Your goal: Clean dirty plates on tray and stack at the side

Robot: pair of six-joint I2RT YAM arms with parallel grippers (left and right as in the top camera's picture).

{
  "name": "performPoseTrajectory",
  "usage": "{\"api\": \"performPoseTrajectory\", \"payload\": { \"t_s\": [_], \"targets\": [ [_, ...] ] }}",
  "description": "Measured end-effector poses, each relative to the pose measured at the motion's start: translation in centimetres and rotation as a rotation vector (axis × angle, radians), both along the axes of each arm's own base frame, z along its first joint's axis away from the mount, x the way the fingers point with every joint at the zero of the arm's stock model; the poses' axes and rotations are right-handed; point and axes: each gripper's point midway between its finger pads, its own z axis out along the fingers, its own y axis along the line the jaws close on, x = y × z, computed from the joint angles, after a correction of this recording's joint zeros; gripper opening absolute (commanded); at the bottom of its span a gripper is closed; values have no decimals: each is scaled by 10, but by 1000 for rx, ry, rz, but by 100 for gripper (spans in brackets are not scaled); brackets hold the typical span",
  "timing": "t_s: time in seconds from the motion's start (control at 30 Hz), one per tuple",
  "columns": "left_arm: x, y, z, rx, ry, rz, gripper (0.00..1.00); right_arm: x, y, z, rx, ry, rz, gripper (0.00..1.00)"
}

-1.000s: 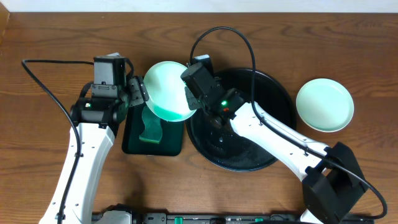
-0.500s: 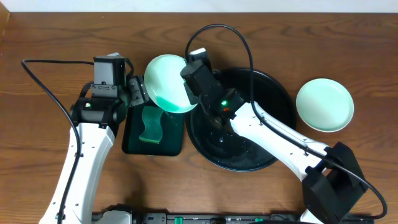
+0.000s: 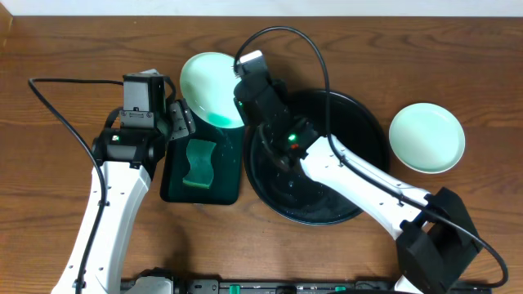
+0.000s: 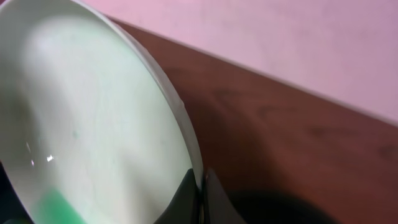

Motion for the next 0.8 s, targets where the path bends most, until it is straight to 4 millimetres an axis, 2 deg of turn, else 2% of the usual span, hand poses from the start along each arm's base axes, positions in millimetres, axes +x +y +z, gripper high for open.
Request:
{"api": "performPoseTrajectory", "payload": {
  "t_s": [0.33,0.47,0.63,0.8],
  "targets": [
    [0,0,0,0,0,0,80,-15,29,36,-167,-212,73,1],
    [0,0,0,0,0,0,80,-16,34,48,-244,-281,93,1],
    [0,0,0,0,0,0,80,-22,39,56,-365,-344,131,1],
    [0,0,0,0,0,0,80,-27,44,61,-411,-373,138,1]
  ]
}}
